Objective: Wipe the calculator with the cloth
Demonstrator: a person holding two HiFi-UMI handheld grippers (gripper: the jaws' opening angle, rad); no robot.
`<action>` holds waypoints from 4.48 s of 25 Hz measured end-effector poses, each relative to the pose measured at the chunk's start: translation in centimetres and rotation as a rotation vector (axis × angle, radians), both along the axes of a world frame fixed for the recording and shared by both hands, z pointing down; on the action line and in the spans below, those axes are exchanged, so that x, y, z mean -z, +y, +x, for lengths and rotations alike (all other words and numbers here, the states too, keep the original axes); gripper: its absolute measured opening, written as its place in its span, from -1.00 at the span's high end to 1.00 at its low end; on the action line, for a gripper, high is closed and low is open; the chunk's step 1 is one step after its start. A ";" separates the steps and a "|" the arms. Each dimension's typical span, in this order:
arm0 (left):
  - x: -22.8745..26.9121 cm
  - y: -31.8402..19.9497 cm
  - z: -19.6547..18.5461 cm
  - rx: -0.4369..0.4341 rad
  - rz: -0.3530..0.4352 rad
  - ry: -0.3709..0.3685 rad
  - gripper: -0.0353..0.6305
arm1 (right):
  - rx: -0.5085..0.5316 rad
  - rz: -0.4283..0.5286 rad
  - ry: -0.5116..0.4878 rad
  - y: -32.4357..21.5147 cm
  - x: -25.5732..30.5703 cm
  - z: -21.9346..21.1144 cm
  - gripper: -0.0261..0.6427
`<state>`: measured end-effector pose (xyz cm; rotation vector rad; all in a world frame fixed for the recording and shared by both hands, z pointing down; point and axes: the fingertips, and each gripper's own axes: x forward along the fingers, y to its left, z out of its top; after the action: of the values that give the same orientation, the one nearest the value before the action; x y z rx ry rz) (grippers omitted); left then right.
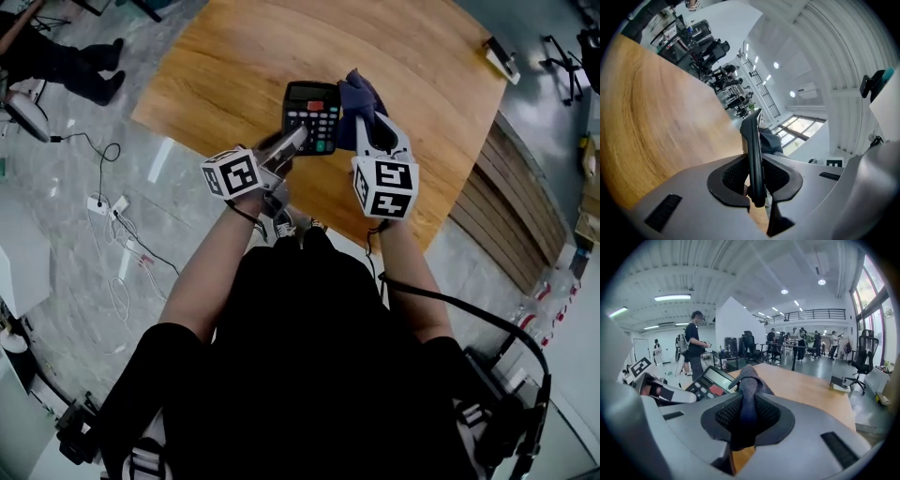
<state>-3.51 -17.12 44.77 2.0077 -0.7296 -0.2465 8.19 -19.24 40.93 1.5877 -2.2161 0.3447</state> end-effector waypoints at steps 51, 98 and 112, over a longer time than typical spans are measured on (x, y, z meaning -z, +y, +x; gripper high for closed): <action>6.7 1.0 2.3 -0.061 0.108 0.069 0.68 | 0.292 0.131 0.056 1.1 7.6 -6.8 0.73; 12.6 2.3 0.2 -0.181 -0.083 0.586 0.68 | 0.705 0.220 -0.763 6.2 6.7 -8.1 0.73; 12.8 3.3 0.9 -0.220 -0.099 0.645 0.68 | 0.533 0.337 -0.751 1.8 9.5 -0.9 0.73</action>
<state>-2.58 -13.82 31.97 1.7446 -0.1092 -0.6721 7.26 -17.41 31.43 1.0088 -3.3056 0.4778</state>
